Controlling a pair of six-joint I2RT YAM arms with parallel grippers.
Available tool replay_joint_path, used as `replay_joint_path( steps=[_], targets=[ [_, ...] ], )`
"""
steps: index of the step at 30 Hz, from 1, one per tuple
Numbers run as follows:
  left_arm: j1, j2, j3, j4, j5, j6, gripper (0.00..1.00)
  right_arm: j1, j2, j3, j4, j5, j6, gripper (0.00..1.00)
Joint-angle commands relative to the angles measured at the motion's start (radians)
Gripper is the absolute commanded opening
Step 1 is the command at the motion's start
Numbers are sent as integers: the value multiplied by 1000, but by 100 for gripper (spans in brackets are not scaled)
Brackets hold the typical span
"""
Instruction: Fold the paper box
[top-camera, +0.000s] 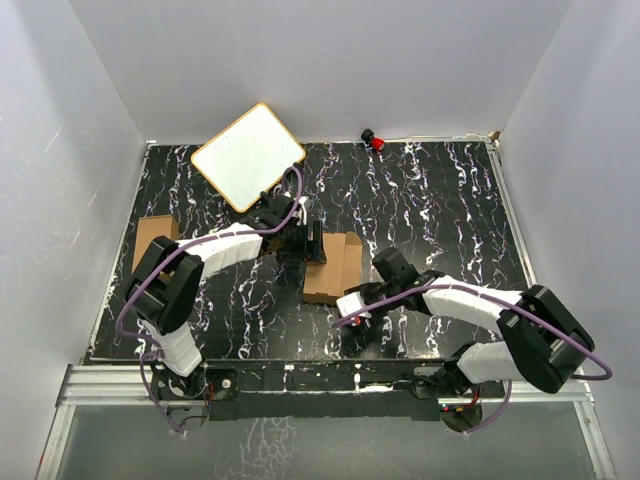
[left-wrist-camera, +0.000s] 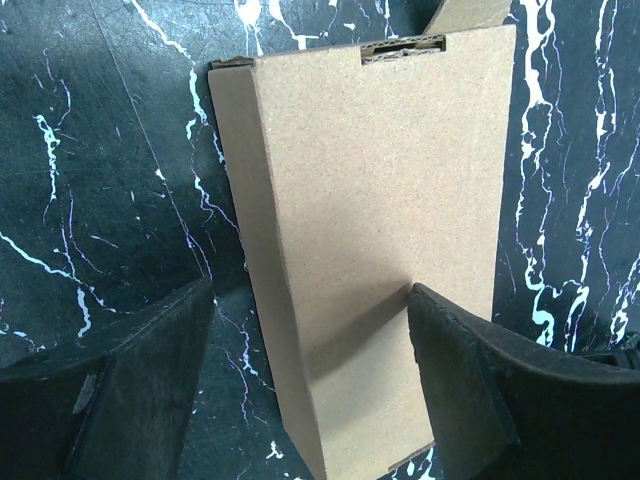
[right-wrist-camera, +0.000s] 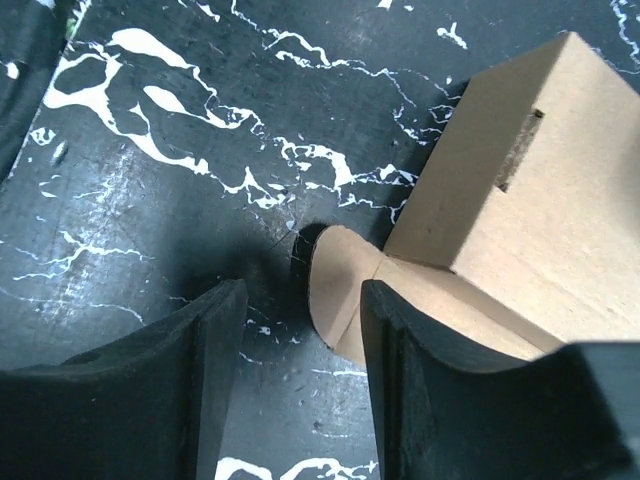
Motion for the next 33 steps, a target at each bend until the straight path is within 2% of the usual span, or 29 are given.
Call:
replay_joint_path(
  steps=[1,11,24,33],
  targets=[
    [-5,7,-35,-93,-24,30,75,54,25,-15,158,72,3,51],
    [-5,-9,-59,-58,9,11,75,69,27,-17,188,106,34,38],
    [10,-43,-106,-13,29,-25,74,30,7,2,183,103,115,13],
    [21,-44,-129,0,39,-31,73,-14,13,15,190,92,195,9]
  ],
)
